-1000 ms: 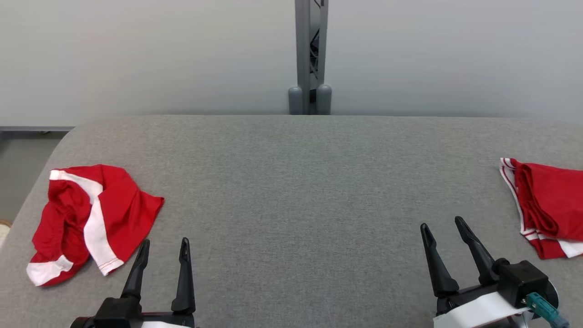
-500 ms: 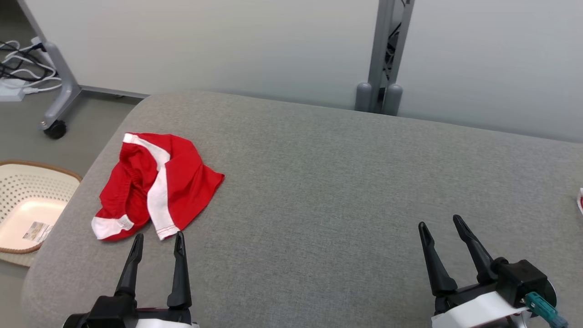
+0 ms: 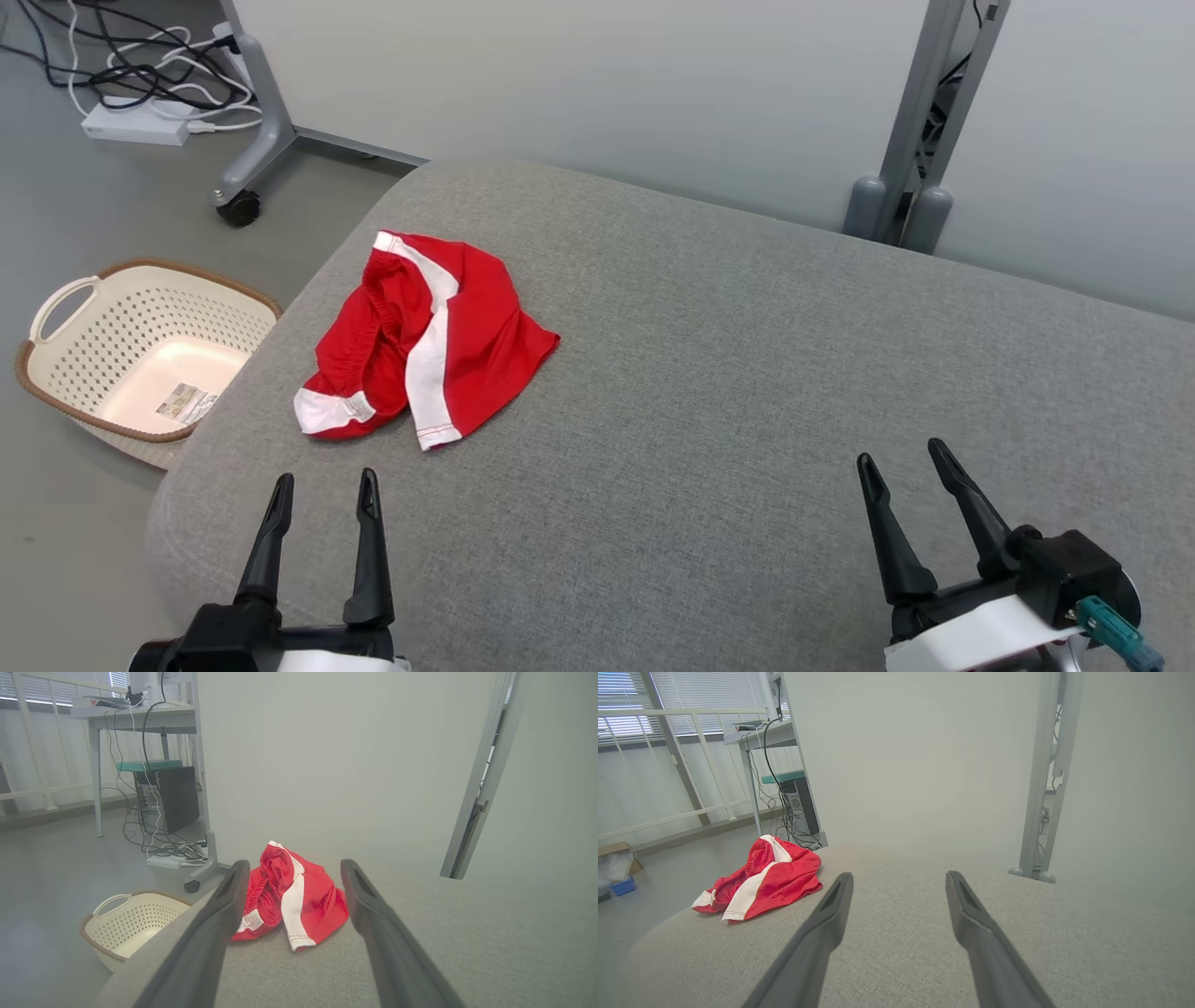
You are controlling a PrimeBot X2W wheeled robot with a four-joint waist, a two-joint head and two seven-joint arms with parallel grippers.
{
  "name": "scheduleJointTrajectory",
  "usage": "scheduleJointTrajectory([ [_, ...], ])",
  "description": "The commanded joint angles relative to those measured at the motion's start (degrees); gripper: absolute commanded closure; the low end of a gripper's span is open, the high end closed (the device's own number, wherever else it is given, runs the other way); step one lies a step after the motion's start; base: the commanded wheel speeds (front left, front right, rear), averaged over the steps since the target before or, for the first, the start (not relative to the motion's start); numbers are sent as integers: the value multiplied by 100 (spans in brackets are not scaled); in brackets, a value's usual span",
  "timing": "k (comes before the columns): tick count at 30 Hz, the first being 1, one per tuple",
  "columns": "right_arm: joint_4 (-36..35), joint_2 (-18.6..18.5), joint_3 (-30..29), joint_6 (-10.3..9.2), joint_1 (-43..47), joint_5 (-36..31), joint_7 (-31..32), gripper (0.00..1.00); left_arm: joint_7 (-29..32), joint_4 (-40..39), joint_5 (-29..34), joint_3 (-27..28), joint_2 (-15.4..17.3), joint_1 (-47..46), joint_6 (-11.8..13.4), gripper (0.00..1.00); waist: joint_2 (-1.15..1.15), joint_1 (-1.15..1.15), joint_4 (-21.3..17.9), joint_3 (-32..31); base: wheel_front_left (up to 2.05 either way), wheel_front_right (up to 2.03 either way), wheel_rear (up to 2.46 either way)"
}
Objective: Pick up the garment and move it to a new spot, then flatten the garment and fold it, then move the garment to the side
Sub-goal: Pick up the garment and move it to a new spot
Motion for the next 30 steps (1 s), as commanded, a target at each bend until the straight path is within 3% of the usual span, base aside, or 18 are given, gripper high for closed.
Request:
scheduleJointTrajectory([
  [1,5,-38,-4,-2,-11,18,-7,0,-29,-24,-18,6,18,-62,29,0,0,0,77,-12,0,0,0],
  [13,28,-57,24,-2,9,6,-7,0,-29,-22,-62,-9,18,-70,92,0,0,0,172,-26,0,0,0],
  [17,21,-83,41,-2,-48,5,-7,0,-29,-10,-336,29,18,-148,66,0,0,0,152,39,0,0,0],
  [30,-41,-478,146,-2,-399,-78,-7,0,-24,731,-905,113,19,-1248,-1,0,0,0,-178,712,0,0,0],
])
